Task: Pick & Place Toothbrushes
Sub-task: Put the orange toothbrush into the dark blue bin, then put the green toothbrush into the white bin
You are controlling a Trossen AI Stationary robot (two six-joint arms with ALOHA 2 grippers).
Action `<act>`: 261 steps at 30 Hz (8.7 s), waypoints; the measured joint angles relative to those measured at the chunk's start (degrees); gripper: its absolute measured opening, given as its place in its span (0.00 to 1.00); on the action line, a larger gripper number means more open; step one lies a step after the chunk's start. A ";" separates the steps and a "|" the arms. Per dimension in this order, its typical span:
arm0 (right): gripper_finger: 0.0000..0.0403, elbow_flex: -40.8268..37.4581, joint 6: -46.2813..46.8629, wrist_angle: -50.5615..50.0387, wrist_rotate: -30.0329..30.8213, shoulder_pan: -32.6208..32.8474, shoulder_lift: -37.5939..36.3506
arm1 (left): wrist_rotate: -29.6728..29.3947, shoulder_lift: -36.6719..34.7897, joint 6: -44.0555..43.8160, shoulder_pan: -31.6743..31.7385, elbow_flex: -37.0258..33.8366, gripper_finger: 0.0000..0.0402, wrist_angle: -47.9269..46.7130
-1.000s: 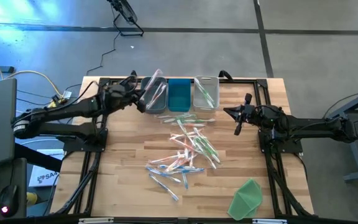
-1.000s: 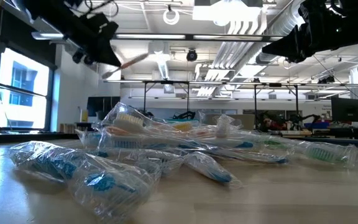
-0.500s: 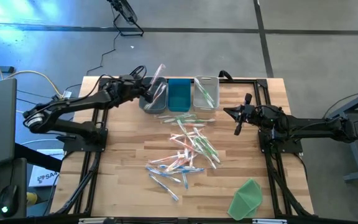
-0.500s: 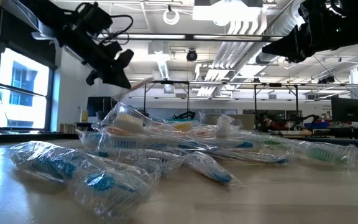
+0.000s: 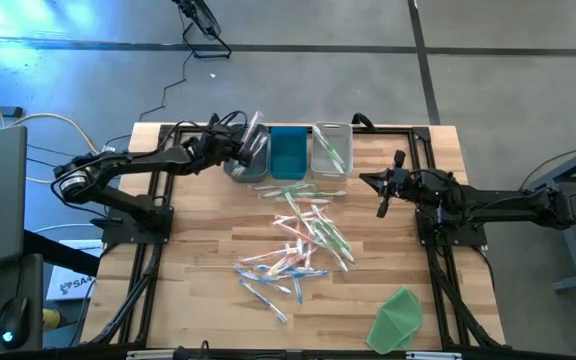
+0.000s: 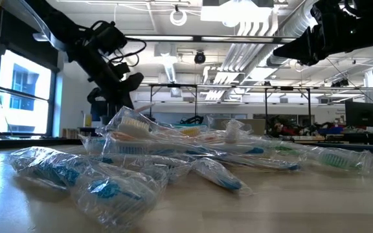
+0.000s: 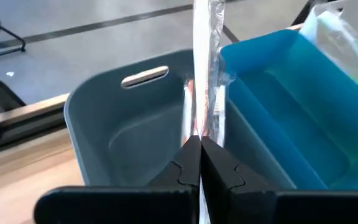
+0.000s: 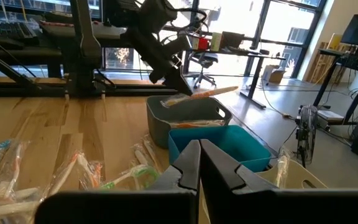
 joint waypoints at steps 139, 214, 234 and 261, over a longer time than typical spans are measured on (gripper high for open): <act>0.01 -0.02 11.26 0.04 -0.45 0.04 0.08 | 9.01 -35.50 30.34 -29.66 -18.91 0.00 11.64; 0.01 17.49 12.09 0.42 5.77 10.32 32.58 | 8.81 -60.84 25.71 -29.66 -29.16 0.00 -3.19; 0.01 17.49 12.09 0.44 5.75 10.32 32.56 | 9.16 -60.83 25.40 -29.66 -29.14 0.00 -3.23; 0.00 23.94 8.12 2.97 -1.81 10.11 39.69 | 8.92 -60.82 23.47 -29.66 -29.11 0.00 -3.52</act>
